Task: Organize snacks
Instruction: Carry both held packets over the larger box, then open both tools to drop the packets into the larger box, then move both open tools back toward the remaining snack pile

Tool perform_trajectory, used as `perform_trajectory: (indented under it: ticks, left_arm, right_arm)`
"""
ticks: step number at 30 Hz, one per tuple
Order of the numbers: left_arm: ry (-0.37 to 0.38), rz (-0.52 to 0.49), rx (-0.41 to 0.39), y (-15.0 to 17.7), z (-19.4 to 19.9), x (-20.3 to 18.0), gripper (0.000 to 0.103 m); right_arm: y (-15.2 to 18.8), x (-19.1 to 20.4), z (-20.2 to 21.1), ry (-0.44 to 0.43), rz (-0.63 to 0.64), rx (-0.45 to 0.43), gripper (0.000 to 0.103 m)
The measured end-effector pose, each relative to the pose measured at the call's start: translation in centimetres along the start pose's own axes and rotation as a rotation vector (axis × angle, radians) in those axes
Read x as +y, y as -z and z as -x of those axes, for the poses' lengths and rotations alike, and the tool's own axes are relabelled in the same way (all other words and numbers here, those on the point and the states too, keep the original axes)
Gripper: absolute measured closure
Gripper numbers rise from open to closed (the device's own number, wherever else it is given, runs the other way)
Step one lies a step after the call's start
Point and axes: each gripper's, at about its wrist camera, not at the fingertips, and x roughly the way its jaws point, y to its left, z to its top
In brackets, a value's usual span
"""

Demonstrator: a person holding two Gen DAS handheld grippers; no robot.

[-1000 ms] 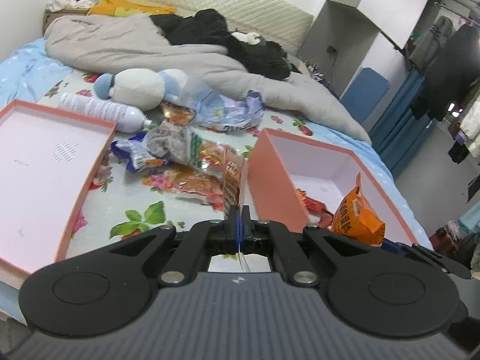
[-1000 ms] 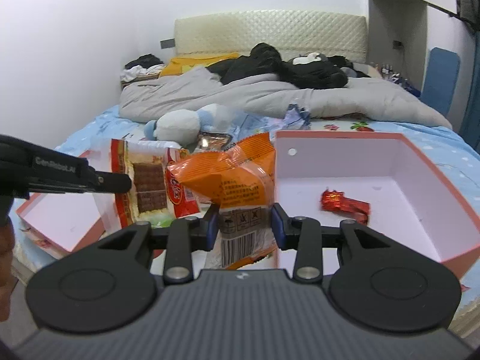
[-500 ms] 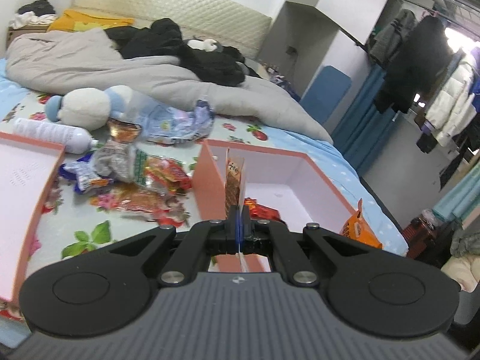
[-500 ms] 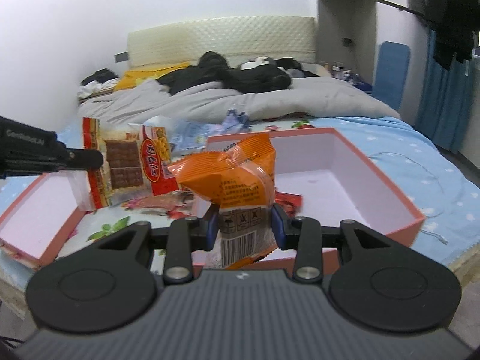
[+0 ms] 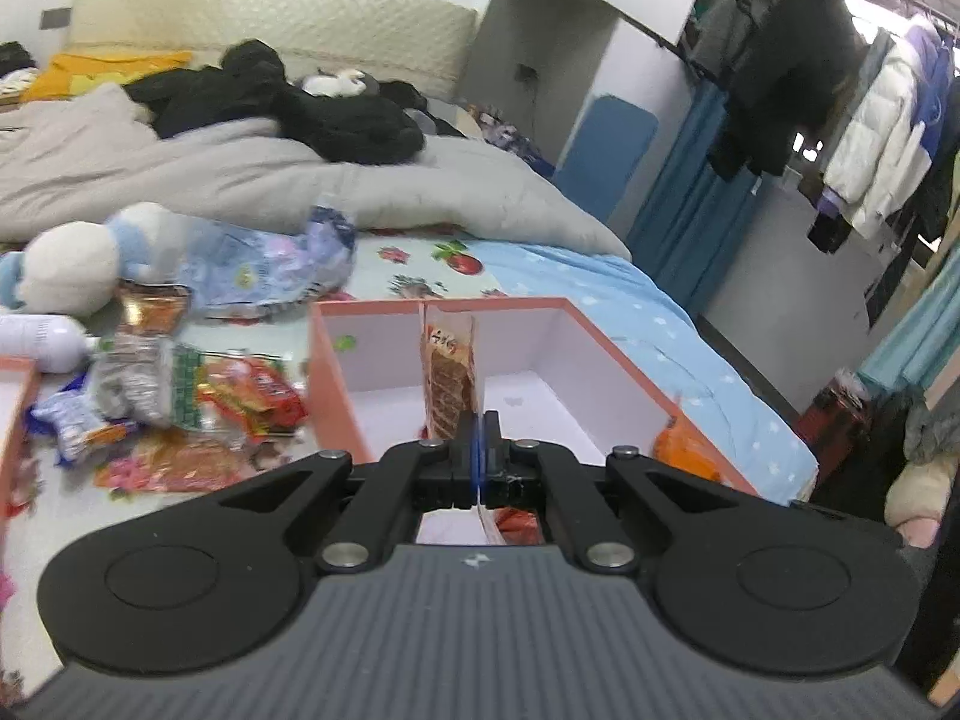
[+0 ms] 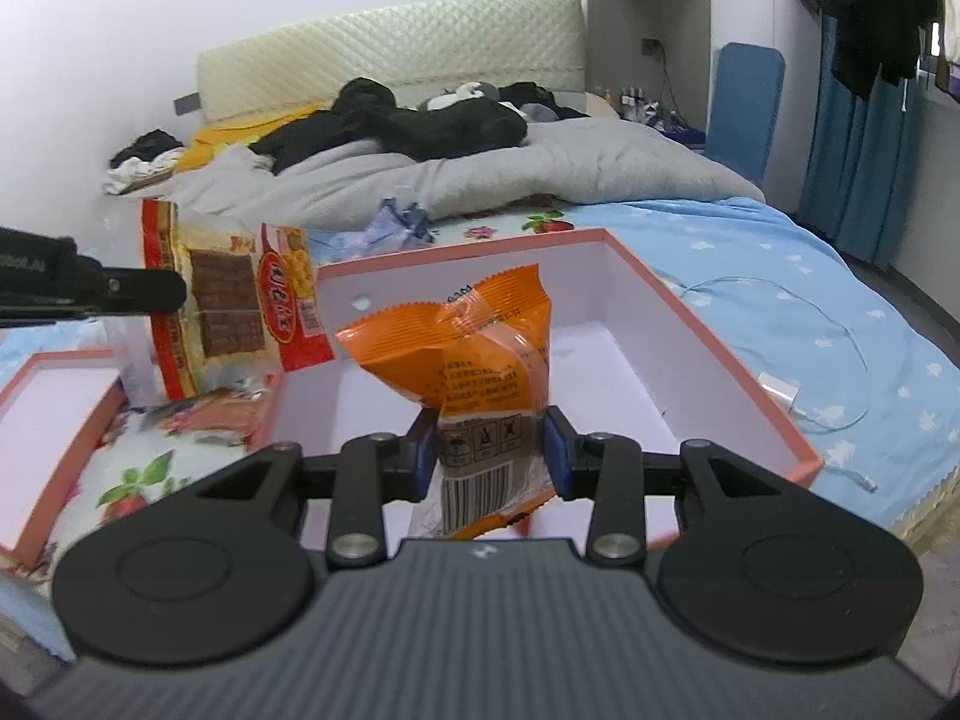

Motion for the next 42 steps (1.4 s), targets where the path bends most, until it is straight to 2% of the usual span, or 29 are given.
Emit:
perform_trajectory:
  ticks: [3,9,17,19,21,23,24,29,34,42]
  left_arm:
    - [0.005,-0.038,0.033,-0.9,-3.1,-0.9,0.103]
    - [0.004,-0.075,0.154,-1.7,-9.2,-1.2,0.103]
    - [-0.037,-0.086,0.22,-1.4,-11.5,-1.1,0.103]
    - [-0.042,-0.072,0.221,-1.2,-11.4,-1.0,0.103]
    - [-0.049,-0.066,0.221,-0.9,-11.1,-1.1,0.103]
    - [-0.053,-0.059,0.219,-0.6,-10.7,-1.1,0.102]
    - [-0.054,-0.055,0.216,-0.4,-10.2,-1.2,0.102]
    - [-0.059,-0.032,0.193,0.6,-7.9,-1.3,0.102]
    - [-0.095,-0.069,0.156,1.6,-4.4,-1.8,0.102]
    - [-0.132,-0.034,0.072,2.2,0.8,0.2,0.102]
  right_arm:
    - [-0.5,-1.3,-2.4,-0.001,-0.033,0.058,0.063]
    - [-0.4,-2.9,-5.6,0.035,-0.053,0.145,0.062]
    - [0.7,-3.4,-7.1,0.039,-0.061,0.199,0.059]
    - [0.9,-3.7,-7.3,0.027,-0.077,0.211,0.058]
    - [0.9,-4.0,-7.2,0.017,-0.085,0.211,0.05]
    - [0.9,-4.0,-6.8,0.01,-0.084,0.201,0.036]
    - [0.9,-4.0,-6.6,0.004,-0.083,0.194,0.035]
    - [0.9,-3.5,-4.6,-0.028,-0.082,0.15,0.035]
    - [0.5,-2.2,-2.4,-0.068,-0.066,0.094,0.035]
    - [0.3,0.3,0.2,-0.109,-0.053,0.018,0.035]
